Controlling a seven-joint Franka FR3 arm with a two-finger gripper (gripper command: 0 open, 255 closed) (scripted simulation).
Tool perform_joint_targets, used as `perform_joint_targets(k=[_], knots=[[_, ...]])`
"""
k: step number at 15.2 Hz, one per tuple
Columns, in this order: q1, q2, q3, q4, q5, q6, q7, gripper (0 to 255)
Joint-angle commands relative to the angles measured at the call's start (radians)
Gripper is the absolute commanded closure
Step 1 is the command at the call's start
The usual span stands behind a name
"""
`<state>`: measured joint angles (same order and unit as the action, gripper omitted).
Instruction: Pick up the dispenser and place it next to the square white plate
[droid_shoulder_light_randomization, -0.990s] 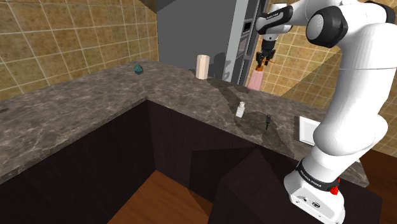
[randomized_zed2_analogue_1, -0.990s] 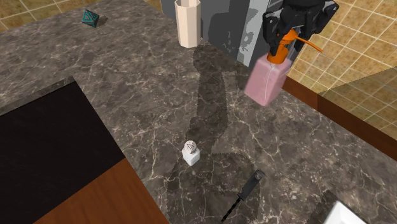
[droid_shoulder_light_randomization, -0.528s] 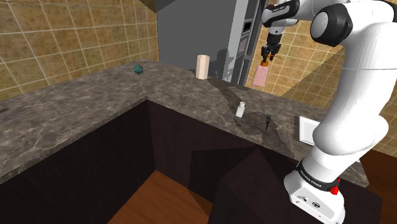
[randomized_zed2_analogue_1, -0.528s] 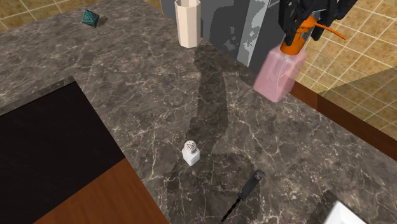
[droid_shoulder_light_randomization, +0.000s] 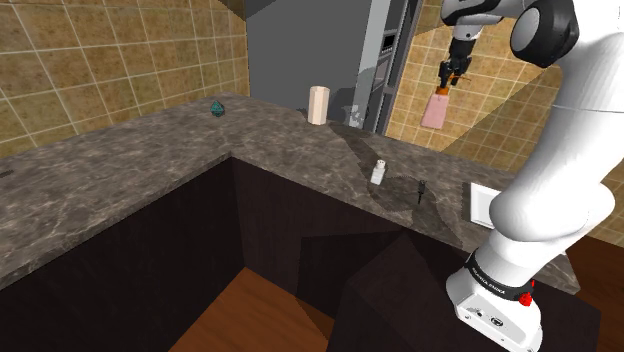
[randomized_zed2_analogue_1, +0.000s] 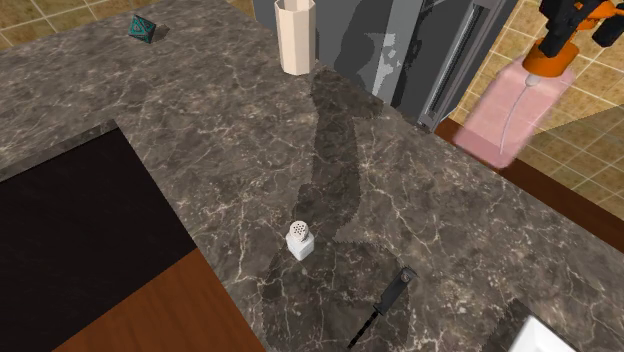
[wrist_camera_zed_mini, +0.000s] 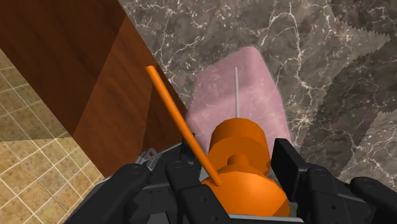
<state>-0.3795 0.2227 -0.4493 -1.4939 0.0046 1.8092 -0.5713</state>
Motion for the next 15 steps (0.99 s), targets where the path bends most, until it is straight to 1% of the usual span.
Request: perform_joint_targets(k=[1, 5, 9, 12, 15], knots=[[-0.025, -0.012, -0.015, 0.017, 0.003, -0.026, -0.042, 255], [-0.072, -0.025, -0.043, 0.068, 0.011, -0.085, -0.118, 255], [-0.127, -0.018, -0.073, 0.146, 0.03, -0.154, -0.2, 255], [-0.177, 0.004, -0.096, 0.226, 0.054, -0.212, -0.266, 255], [-0.238, 0.043, -0.118, 0.329, 0.089, -0.28, -0.335, 255]])
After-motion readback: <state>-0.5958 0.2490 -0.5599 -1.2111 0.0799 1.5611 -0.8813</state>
